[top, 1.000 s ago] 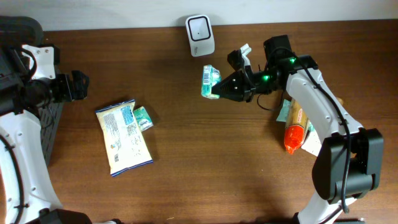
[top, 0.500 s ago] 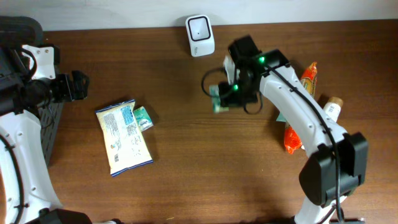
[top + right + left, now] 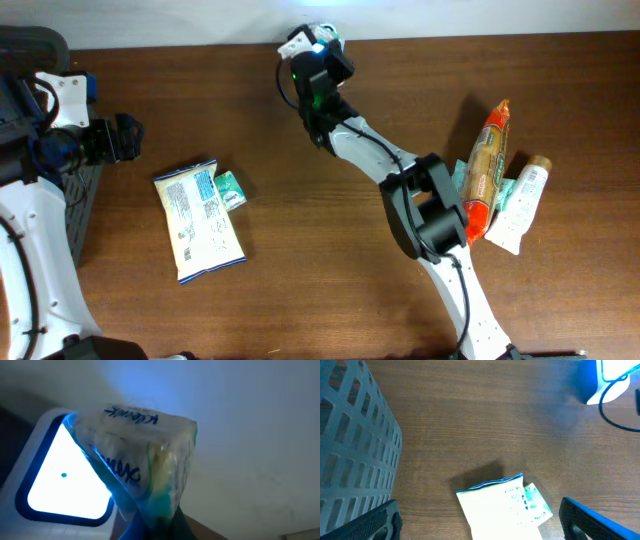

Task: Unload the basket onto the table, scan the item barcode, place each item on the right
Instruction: 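Hold the Kleenex pack under the barcode scanner with the right gripper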

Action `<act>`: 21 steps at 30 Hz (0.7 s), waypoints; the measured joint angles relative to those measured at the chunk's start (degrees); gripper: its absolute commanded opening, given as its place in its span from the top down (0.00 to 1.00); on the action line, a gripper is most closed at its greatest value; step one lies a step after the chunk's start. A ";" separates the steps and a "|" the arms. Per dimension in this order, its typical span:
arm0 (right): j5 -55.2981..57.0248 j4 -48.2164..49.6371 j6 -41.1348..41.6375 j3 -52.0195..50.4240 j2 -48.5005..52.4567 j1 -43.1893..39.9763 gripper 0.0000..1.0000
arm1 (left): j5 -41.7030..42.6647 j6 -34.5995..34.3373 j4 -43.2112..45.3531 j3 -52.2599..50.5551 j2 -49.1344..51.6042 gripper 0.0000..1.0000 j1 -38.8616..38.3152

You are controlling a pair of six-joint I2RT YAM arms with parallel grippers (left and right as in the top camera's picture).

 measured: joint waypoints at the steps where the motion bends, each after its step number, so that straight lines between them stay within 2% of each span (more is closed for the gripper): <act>1: 0.02 0.20 -0.50 0.00 0.17 0.00 0.96 | 0.00 -0.02 -0.04 0.00 0.00 0.01 0.00; 16: 2.36 -3.61 -2.25 0.00 -1.38 0.07 0.96 | 0.00 -0.02 -0.02 0.00 -0.02 0.01 0.00; 18: 1.64 -16.85 3.58 -0.11 -6.99 0.48 0.96 | -0.02 -0.02 -0.02 0.00 0.00 0.01 0.00; 19: -3.78 -29.40 11.78 0.57 -13.44 0.90 0.96 | 0.00 -0.02 0.15 0.00 0.00 0.01 0.00; 21: -15.69 -47.67 24.04 0.83 -22.56 0.98 0.96 | 0.00 -0.02 0.13 0.00 -0.02 0.01 0.00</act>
